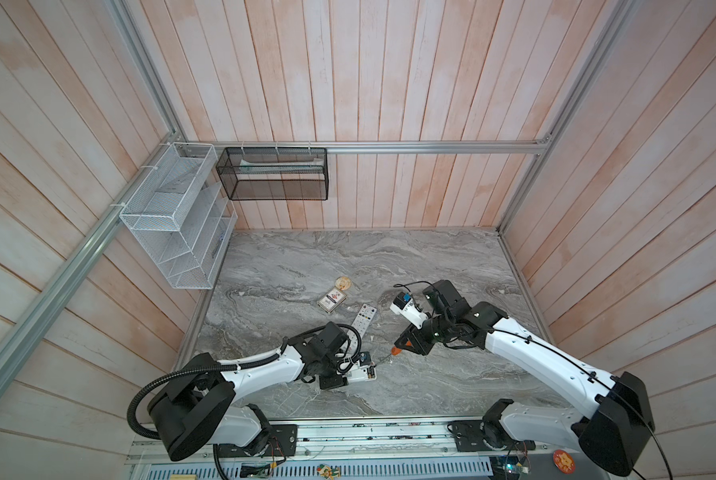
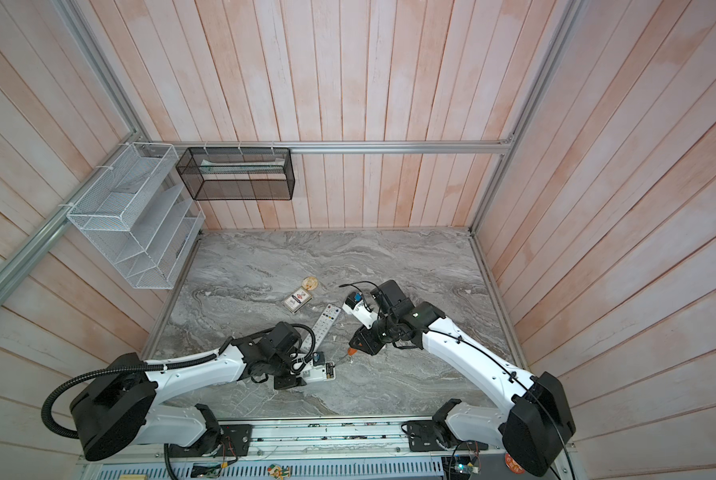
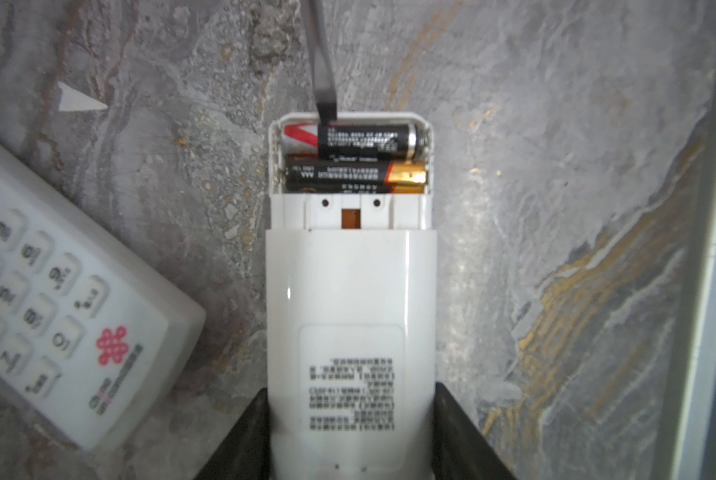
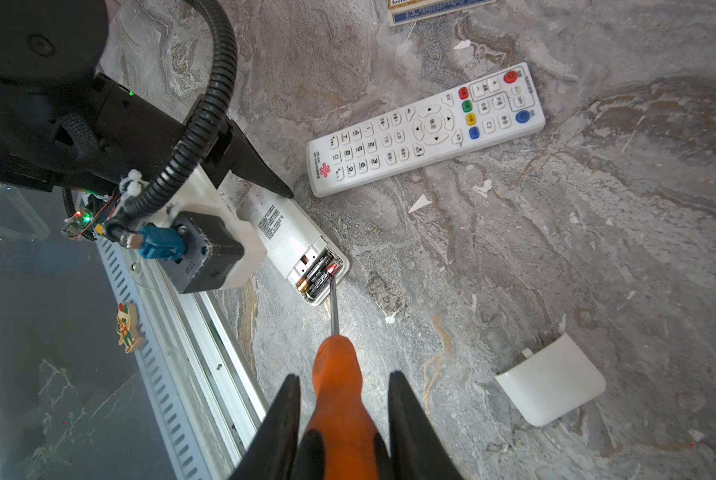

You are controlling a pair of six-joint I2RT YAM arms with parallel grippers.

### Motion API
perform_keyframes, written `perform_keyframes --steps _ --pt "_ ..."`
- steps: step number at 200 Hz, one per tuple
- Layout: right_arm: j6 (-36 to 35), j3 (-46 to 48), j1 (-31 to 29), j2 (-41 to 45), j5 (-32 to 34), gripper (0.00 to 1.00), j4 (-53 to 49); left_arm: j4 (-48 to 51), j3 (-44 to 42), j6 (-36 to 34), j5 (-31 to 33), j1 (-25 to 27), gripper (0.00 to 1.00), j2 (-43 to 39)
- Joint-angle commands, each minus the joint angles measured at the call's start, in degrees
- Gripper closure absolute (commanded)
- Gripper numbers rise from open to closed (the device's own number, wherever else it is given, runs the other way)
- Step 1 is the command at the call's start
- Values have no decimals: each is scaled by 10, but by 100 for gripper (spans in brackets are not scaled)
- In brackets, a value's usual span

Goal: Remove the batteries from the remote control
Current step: 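Pry the upper battery out with the screwdriver tip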

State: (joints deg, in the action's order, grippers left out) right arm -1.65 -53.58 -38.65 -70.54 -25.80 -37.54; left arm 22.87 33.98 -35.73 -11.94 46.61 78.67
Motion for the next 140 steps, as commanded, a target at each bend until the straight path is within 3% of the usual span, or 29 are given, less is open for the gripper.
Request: perform_keyframes --steps 1,72,140 --pt "-1 -14 -4 -9 -12 100 -3 -21 -18 0 25 6 84 19" --pt "2 -11 -4 -17 -5 100 3 -21 -19 1 27 6 84 19" --pt "51 -28 -4 -54 -6 100 -23 -22 -19 1 27 6 84 20"
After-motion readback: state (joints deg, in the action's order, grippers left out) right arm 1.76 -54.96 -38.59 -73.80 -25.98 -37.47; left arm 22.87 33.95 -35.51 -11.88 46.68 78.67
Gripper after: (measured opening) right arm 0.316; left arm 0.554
